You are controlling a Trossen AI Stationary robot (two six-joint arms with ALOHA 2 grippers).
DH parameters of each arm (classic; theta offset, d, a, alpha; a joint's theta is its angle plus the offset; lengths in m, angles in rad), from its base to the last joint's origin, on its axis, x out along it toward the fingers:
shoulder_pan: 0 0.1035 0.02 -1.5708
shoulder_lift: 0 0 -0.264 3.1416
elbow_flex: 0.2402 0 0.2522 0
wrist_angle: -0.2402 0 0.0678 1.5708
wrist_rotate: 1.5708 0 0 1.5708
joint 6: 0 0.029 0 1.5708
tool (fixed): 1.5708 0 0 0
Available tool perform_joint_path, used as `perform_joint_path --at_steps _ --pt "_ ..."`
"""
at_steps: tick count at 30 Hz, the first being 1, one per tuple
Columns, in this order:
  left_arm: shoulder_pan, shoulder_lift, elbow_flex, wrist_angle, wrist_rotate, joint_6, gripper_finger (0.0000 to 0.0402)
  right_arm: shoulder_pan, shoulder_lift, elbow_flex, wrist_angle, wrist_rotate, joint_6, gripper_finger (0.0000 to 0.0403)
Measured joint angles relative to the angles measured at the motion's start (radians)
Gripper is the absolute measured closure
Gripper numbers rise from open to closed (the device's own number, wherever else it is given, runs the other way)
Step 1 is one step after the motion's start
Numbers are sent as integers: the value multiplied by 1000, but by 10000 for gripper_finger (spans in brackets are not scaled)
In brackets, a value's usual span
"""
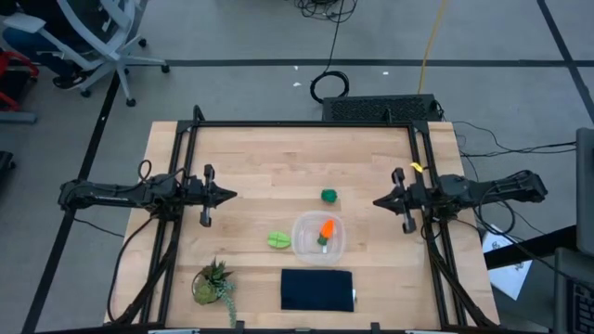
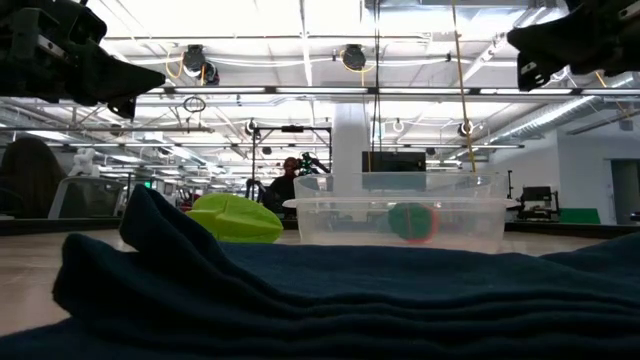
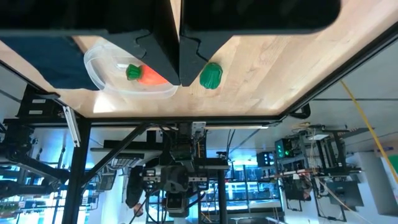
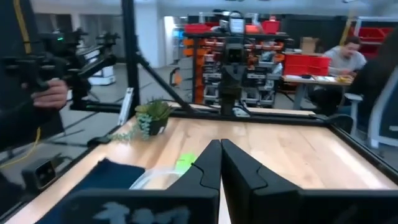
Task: Pick and placing Produce into tupperware
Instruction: Put the green starfruit into the transparent bin
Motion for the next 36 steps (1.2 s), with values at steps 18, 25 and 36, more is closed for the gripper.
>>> perform_joint_path --at_steps 18,25,36 --pt "0 0 0 -84 0 18 401 0 0 0 -16 -161 -8 403" --pt "0 0 0 -82 0 12 401 0 0 0 -22 -161 0 403" --pt "0 20 41 22 23 -79 401 0 0 0 -22 -161 -10 403"
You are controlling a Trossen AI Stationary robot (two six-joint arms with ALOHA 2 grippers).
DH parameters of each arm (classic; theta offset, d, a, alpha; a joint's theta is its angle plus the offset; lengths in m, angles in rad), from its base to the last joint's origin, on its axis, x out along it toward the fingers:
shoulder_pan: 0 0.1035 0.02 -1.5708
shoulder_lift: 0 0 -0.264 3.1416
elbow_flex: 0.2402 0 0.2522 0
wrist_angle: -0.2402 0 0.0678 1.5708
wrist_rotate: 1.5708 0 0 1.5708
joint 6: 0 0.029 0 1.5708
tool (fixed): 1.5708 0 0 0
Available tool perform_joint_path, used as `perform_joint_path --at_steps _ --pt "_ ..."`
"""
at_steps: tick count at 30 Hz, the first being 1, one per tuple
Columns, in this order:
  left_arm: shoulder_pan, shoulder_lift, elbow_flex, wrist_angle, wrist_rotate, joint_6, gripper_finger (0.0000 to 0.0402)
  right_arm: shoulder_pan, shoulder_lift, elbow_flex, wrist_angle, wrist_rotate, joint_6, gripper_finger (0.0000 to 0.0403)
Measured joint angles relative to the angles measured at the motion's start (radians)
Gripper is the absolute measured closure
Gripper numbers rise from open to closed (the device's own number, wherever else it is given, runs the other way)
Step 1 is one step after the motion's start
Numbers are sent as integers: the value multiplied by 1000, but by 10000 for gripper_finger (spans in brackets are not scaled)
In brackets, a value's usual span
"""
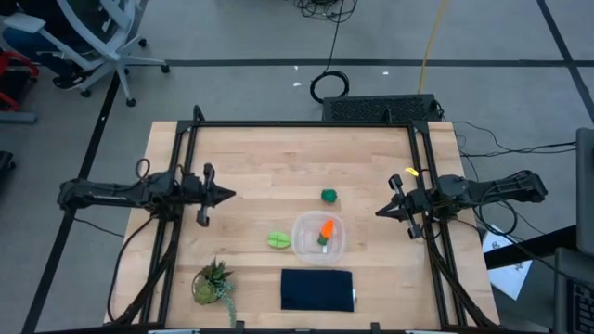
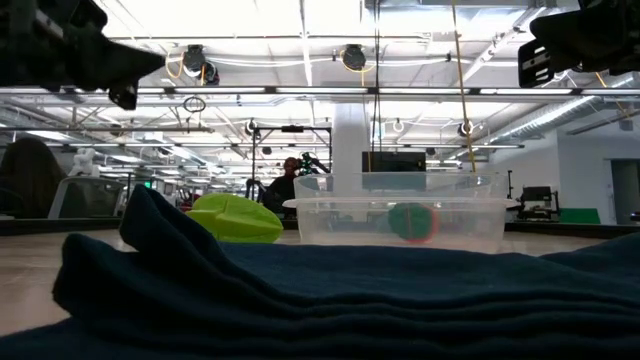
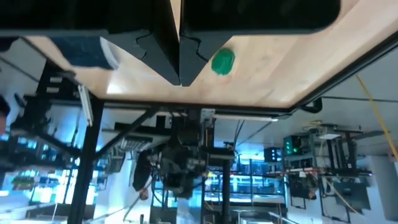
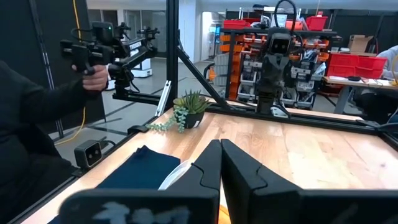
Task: Pick and placing Produce into tupperware
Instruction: Put the green starfruit into the transparent bin
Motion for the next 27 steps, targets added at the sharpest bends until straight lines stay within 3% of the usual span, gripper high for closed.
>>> perform_joint_path --at_steps 6,19,27 --pt "-1 107 105 -12 -19 -34 401 0 0 0 0 6 -10 403" --pt "-1 518 355 43 -29 -41 401 0 0 0 0 8 -9 403" --pt "-32 766 512 38 64 -51 401 0 0 0 1 9 -8 403"
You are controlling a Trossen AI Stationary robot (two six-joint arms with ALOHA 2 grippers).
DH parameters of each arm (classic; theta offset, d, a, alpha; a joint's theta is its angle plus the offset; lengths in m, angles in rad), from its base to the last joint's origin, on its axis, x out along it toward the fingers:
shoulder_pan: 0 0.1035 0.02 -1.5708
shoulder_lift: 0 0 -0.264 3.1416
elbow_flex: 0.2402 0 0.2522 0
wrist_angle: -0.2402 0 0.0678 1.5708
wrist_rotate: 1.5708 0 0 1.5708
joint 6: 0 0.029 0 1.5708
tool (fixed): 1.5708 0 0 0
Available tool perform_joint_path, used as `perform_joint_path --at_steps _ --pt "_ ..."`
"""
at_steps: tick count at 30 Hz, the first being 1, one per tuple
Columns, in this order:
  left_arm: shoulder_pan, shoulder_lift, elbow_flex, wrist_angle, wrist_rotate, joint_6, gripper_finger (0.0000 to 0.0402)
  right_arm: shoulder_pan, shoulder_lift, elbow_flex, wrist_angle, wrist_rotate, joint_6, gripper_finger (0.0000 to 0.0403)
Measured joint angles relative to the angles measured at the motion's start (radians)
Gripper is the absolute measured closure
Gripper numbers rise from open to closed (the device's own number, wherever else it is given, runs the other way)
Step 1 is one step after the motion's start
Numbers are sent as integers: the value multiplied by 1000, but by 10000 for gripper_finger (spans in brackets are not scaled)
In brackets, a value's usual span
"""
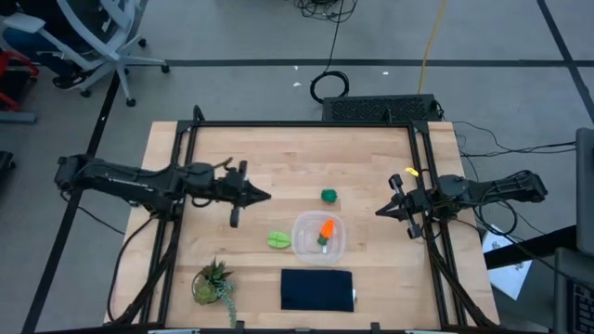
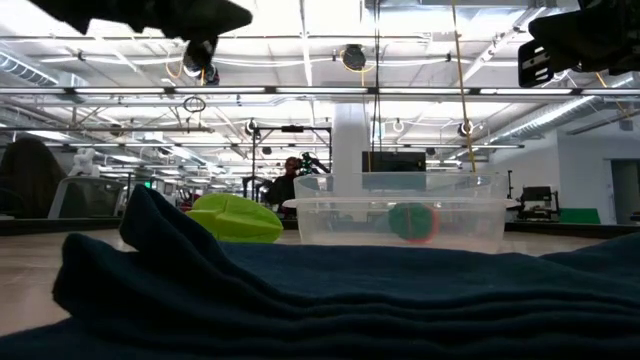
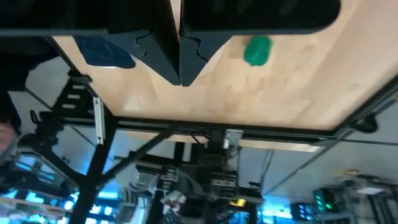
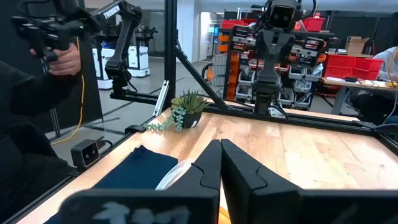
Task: Pick and placing Produce into tupperware
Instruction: Put the green starfruit into the transparent bin
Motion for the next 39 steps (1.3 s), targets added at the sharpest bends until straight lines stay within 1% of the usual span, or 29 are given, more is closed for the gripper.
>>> perform_joint_path --at_steps 3,7,11,15,18,24,30,33,39 --pt "-27 69 61 -9 0 26 401 0 0 0 0 0 10 403" --pt "-59 128 150 -50 -9 39 401 0 0 0 1 0 10 403" --pt "-86 163 246 -197 -21 41 401 0 0 0 4 0 10 403" --pt "-112 202 334 -348 -98 32 401 0 0 0 4 0 11 403" --pt "-121 232 397 -446 -109 8 401 0 0 0 4 0 35 403" --pt "-136 299 548 -689 -107 -59 401 0 0 0 8 0 53 403" --pt "-159 381 705 -944 -102 -63 401 0 0 0 38 0 64 403" --pt "-159 415 761 -1009 -90 -69 401 0 0 0 45 0 65 403" --pt "-160 480 840 -1094 4 -26 401 0 0 0 46 0 82 403"
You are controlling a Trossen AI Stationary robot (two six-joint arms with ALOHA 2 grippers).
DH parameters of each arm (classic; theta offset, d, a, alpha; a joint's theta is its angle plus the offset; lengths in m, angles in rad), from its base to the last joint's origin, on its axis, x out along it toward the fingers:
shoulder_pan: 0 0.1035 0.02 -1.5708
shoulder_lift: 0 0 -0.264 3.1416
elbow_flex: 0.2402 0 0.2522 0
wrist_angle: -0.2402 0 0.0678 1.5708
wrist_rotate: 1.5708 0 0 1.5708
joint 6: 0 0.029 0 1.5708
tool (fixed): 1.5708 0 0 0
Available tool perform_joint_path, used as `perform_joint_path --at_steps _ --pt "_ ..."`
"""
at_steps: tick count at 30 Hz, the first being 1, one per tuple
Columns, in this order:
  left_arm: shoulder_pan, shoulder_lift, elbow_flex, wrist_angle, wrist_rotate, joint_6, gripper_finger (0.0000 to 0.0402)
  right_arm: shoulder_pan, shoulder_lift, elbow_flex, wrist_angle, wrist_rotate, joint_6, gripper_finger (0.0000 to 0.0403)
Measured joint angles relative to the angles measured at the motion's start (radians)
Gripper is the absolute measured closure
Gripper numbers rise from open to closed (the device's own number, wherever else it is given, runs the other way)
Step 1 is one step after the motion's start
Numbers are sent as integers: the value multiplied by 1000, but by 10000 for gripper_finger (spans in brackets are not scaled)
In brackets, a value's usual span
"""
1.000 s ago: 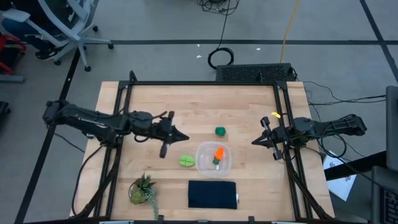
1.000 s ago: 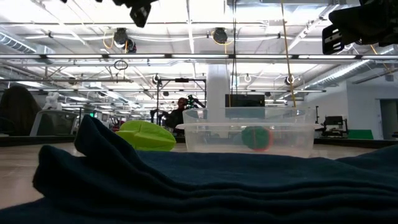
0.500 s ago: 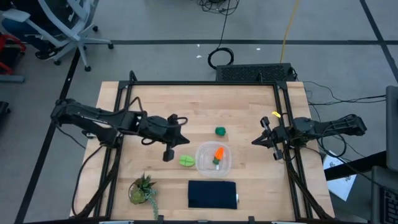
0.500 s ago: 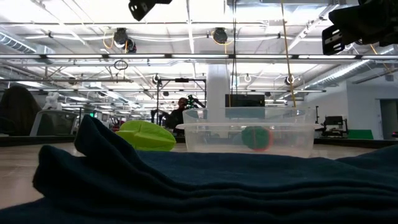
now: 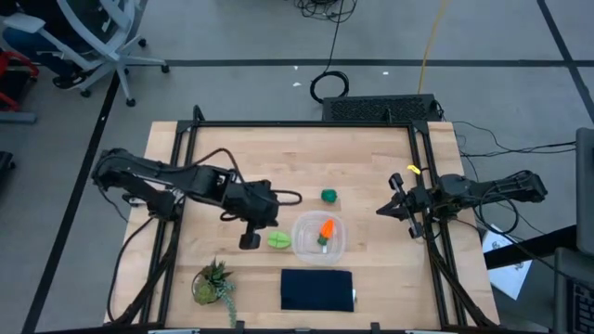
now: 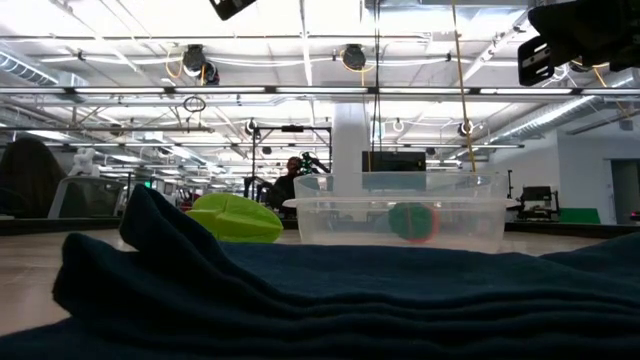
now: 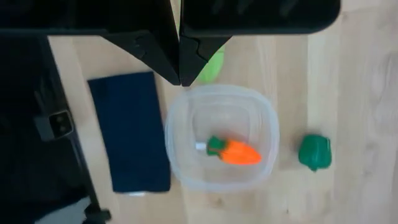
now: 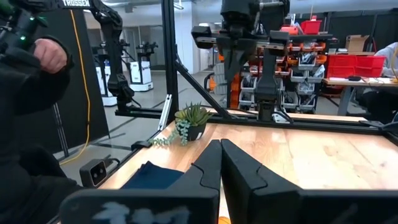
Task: Pick and placing Produce into tupperware
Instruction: Put the green starfruit into the transparent bin
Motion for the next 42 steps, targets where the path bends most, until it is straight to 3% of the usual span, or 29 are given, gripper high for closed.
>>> perform_joint_path --at_steps 15,34,38,42 --pt "7 203 171 -256 -18 -16 401 0 0 0 0 0 15 403" --pt "46 210 172 -290 -46 -57 400 0 0 0 0 0 15 403" --pt "51 210 172 -293 -44 -58 382 0 0 0 0 0 15 403" --pt "46 210 172 -294 -36 -60 336 0 0 0 -1 0 15 403"
